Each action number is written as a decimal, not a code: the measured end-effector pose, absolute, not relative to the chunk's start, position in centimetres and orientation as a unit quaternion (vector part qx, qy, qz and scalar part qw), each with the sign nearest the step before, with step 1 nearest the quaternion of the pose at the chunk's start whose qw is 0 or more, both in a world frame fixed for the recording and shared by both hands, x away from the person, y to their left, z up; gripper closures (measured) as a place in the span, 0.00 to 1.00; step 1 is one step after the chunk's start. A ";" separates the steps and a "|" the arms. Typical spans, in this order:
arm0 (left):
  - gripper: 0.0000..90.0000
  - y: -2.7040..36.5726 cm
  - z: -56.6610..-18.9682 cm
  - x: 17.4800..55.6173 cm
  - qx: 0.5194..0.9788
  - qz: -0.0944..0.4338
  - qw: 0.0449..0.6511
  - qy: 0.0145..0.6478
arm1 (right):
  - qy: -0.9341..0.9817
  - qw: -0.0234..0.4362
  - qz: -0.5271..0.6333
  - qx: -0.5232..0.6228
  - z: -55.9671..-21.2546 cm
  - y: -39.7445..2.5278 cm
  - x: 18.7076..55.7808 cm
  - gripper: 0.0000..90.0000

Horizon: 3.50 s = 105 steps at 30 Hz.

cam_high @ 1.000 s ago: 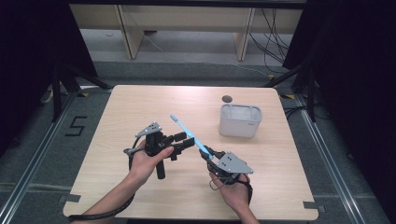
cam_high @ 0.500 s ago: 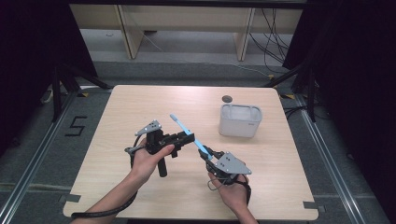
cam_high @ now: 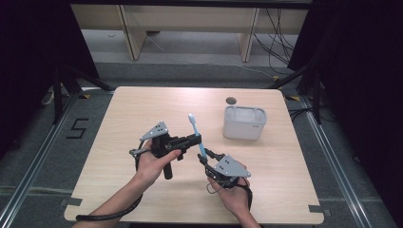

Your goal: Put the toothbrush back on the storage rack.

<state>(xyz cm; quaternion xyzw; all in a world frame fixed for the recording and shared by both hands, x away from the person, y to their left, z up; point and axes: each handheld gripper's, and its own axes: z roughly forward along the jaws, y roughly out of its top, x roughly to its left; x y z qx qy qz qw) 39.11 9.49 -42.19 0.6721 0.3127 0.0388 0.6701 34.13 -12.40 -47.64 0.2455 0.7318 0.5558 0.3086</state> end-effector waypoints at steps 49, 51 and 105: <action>0.93 6.8 -43.4 37.7 0.720 0.179 0.618 0.260 | 0.668 0.267 0.625 0.305 -41.7 -12.3 35.2 0.82; 0.93 6.8 -43.3 37.7 0.720 0.180 0.618 0.258 | 0.668 0.276 0.620 0.304 -41.6 -12.3 35.2 0.84; 0.50 18.3 -46.8 35.7 0.713 0.275 0.564 0.314 | 0.655 0.313 0.600 0.337 -40.7 -15.9 36.9 0.95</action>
